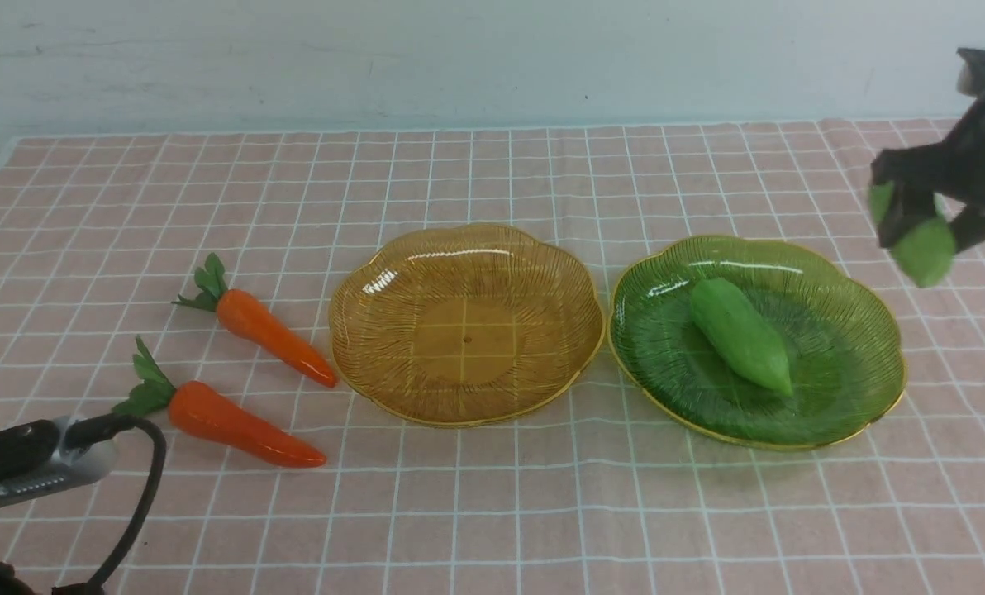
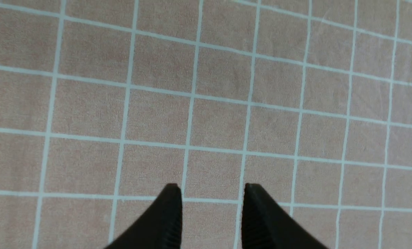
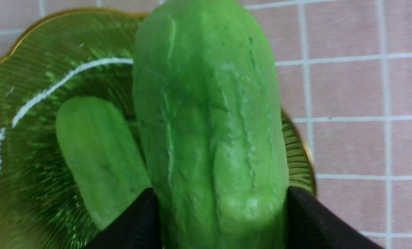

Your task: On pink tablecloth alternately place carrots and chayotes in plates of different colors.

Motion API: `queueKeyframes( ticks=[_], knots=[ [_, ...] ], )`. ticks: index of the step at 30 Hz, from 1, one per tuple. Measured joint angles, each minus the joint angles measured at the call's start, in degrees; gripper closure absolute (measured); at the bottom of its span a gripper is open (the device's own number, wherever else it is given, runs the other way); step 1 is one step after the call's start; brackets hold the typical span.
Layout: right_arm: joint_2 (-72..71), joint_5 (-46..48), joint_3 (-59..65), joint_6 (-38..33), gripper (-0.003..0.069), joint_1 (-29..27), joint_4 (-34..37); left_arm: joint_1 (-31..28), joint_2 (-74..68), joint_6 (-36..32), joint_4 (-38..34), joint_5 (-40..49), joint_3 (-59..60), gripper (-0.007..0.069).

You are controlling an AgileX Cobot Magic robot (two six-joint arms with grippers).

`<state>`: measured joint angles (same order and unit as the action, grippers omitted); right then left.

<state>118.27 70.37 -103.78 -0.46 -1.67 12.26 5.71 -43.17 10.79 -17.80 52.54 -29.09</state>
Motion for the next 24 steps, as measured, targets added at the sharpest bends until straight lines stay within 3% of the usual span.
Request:
queueKeyframes(
  ticks=[3,7,10,13,15,20,24],
  knots=[
    [0.0,0.12,1.67,-1.15,0.0248,3.72,-2.72,0.0,-0.65,0.7,0.76,-1.51,0.0,0.0393],
    [0.12,0.3,3.55,0.02,0.0228,8.72,-12.26,0.0,-4.91,1.12,4.19,-5.74,0.0,0.0388],
    [0.12,0.3,3.63,5.16,0.009,10.55,-16.69,0.0,-11.78,4.91,6.44,-11.75,-1.02,0.0358],
    [-0.3,0.3,3.95,6.59,0.0002,10.9,-14.99,0.0,-18.75,7.61,6.88,-17.51,-3.52,0.03],
    [-1.9,0.3,4.5,6.65,-0.0013,11.02,-12.85,0.0,-23.15,9.06,7.06,-20.65,-5.32,0.0251],
    [-11.32,0.37,9.06,6.54,0.0001,11.08,-5.34,0.0,-35.43,15.31,7.19,-31.79,-9.5,0.0131],
    [-14.52,0.56,11.66,4.94,0.0039,11.08,-2.78,0.0,-44.08,22.28,6.14,-41.03,-10.49,0.011]
  ],
)
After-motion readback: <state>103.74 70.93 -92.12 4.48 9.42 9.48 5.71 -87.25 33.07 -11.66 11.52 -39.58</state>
